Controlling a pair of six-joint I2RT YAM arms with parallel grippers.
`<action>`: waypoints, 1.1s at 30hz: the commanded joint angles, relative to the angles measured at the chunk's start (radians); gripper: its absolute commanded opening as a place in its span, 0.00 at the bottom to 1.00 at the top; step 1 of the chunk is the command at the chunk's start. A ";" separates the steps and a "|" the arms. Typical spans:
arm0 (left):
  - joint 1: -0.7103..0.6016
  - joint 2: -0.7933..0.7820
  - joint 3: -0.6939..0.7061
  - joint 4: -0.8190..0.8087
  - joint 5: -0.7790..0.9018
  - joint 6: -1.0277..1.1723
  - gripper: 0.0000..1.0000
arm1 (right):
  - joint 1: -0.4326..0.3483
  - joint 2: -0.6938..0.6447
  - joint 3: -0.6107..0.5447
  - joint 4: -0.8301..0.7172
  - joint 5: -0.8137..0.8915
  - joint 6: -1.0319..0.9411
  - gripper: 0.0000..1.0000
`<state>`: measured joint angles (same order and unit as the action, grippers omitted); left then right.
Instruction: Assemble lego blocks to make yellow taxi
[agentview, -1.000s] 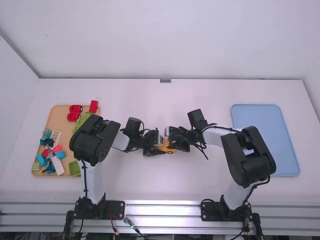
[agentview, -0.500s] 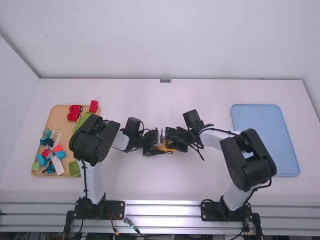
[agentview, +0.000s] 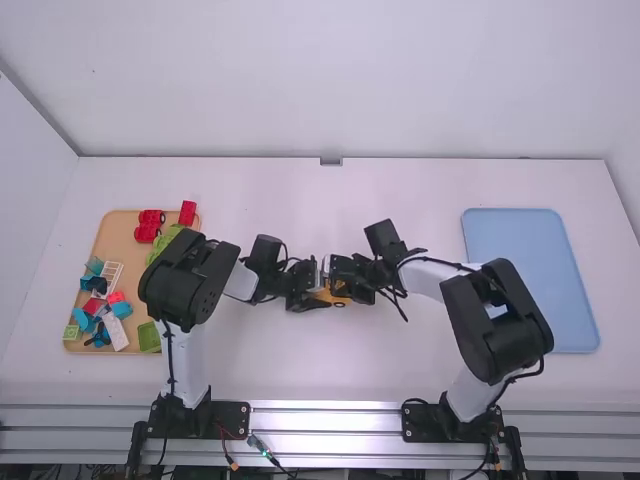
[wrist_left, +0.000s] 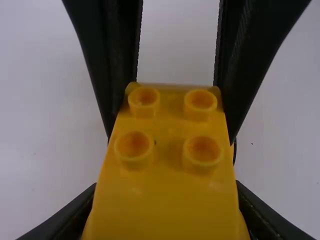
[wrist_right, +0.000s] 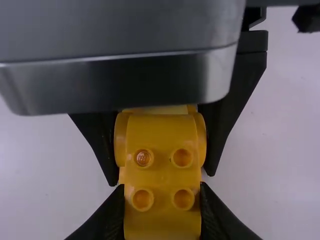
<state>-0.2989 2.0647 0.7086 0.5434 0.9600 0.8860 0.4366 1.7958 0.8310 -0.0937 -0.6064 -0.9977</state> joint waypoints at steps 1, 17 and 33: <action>-0.009 0.013 0.000 -0.014 -0.008 -0.006 0.49 | 0.010 0.029 -0.024 -0.018 0.116 0.007 0.06; -0.008 0.013 0.000 -0.015 -0.008 -0.006 0.46 | 0.055 0.029 0.034 -0.127 0.215 0.014 0.06; -0.008 0.013 0.000 -0.015 -0.009 -0.007 0.40 | 0.041 0.029 0.034 -0.082 0.195 0.029 0.07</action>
<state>-0.3012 2.0644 0.7086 0.5434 0.9585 0.8860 0.4816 1.7885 0.8837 -0.1833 -0.4911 -0.9852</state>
